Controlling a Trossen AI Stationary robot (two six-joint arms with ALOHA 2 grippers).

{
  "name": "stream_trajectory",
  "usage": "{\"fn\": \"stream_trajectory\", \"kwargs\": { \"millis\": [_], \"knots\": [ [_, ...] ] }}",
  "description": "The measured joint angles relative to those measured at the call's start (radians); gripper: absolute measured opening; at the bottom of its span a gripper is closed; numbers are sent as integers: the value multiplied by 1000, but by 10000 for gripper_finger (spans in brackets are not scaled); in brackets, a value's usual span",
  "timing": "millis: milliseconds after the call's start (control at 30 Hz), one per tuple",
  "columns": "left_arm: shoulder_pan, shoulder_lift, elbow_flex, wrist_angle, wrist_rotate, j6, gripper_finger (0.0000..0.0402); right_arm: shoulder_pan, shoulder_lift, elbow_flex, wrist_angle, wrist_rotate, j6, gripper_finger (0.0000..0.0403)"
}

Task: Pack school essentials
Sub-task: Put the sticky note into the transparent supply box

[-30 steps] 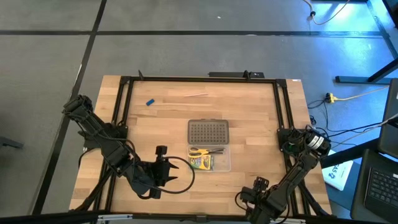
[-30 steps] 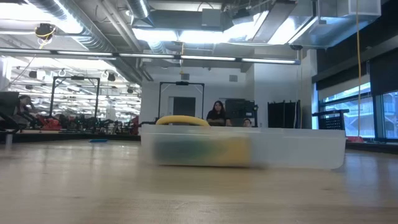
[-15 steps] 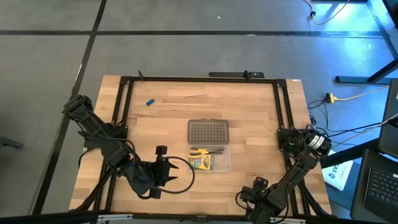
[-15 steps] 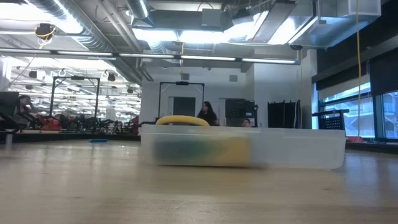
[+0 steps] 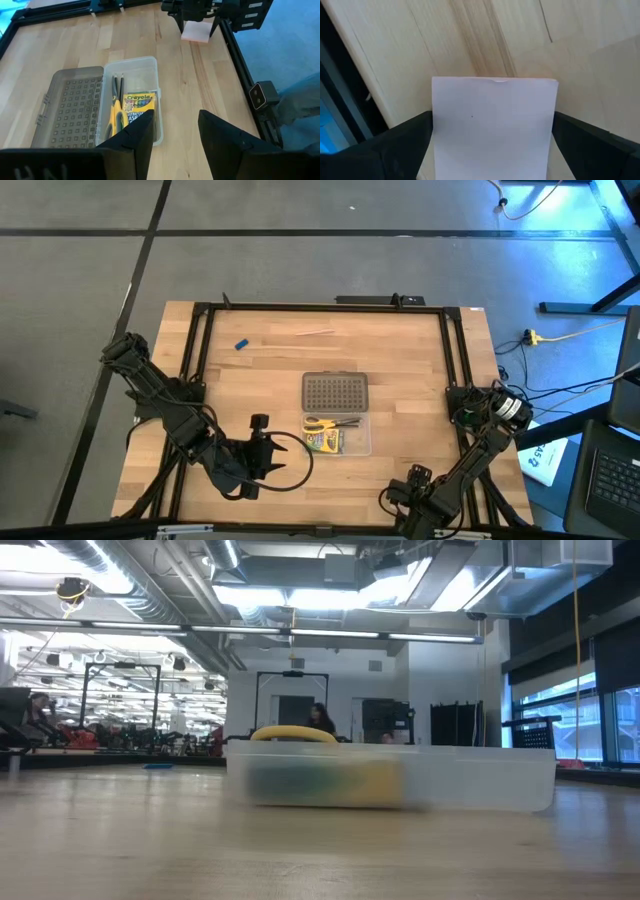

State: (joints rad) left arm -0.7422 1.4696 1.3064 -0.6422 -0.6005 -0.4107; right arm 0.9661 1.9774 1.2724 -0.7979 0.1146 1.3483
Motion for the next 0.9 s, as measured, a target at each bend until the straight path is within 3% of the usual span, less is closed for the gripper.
{"fn": "stream_trajectory", "kwargs": {
  "millis": [600, 900],
  "knots": [
    [0, 0, 0, 0, 0, 0, 148, 1, 1, -1, 2, -1, 1, 397],
    [0, 0, 0, 0, 0, 0, 148, 3, 2, -2, 14, 38, 3, 364]
  ]
}}
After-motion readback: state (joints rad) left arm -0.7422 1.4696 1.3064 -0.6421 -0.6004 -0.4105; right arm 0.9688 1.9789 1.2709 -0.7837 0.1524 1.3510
